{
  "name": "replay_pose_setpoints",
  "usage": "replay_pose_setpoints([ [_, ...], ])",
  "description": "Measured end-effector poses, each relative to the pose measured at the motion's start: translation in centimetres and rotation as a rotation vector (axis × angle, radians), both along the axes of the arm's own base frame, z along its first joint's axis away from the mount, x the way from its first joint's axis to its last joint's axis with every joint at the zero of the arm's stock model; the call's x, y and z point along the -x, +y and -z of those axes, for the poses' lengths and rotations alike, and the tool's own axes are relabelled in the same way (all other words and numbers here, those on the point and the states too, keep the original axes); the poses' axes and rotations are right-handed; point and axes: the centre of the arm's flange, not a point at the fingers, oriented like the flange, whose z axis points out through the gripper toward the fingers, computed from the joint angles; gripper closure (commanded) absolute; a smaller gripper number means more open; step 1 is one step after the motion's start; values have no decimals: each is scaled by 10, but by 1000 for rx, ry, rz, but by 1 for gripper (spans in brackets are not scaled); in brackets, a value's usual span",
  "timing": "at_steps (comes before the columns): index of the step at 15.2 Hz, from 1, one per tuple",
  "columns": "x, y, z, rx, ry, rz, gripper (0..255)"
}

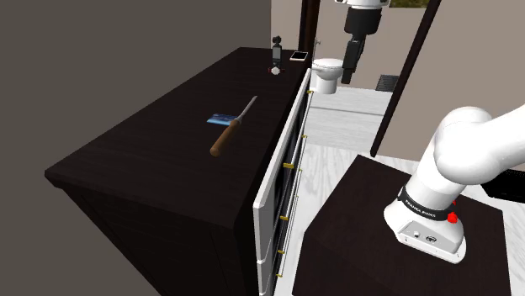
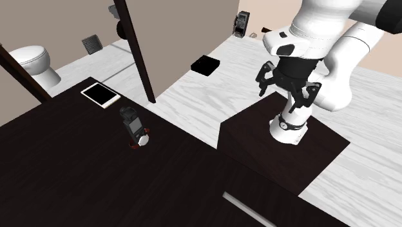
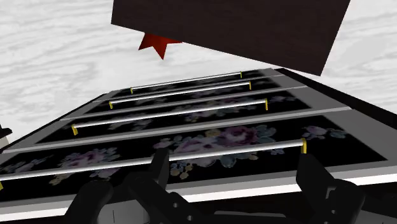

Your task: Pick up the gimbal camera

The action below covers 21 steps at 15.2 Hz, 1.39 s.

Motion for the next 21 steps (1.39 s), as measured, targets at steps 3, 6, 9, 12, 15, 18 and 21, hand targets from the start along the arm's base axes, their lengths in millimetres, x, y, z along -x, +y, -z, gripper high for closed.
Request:
replay_pose_setpoints([
  [3, -13, -6, -2, 3, -5, 12, 0],
  [6, -49, -13, -4, 9, -17, 38, 0],
  [9, -82, -27, -3, 17, -30, 67, 0],
  [12, -114, -42, -10, 25, -43, 96, 0],
  [15, -151, -56, -11, 32, -56, 125, 0],
  [18, -185, -72, -16, 40, -70, 154, 0],
  [21, -216, -93, -16, 47, -82, 183, 0],
])
